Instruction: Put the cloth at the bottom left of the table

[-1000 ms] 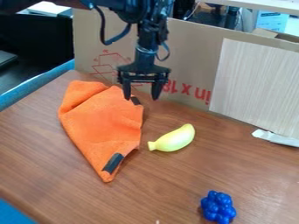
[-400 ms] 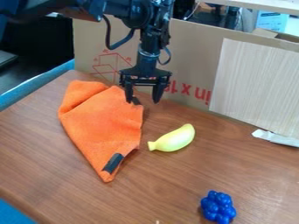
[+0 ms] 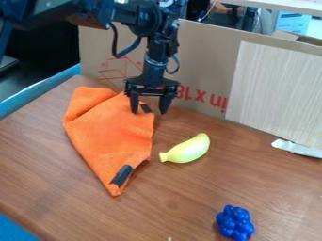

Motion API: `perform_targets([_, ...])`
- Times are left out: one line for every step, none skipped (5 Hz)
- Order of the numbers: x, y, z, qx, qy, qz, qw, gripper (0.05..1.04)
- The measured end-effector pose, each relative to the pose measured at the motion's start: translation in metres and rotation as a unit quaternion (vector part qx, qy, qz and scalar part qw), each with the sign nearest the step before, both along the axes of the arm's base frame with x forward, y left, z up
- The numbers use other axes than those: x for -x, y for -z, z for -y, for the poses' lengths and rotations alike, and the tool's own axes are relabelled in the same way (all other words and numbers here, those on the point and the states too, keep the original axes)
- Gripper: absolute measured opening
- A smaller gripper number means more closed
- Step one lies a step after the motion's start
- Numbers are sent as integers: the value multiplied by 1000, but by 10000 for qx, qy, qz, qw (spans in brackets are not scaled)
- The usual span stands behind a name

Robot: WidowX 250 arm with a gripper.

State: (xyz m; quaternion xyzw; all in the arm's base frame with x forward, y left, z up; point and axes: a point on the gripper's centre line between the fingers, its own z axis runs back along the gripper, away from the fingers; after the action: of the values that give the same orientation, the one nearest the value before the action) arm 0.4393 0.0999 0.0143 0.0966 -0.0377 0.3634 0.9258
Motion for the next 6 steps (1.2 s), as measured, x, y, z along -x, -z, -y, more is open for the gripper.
perform_targets([1,0,-3,-42,-46,-6,10000,977])
perform_targets([5,4,-4,-36,-64,-87,9999,705])
perform_targets([7,8,-3,-35,-11,-112,9999,401])
perform_targets([10,12,-2,-17,9,-143,9999,186])
perform_targets([15,8,1,162,45,-144,9998,87])
perform_targets([17,-41,-9,630,-218,338,9972,73])
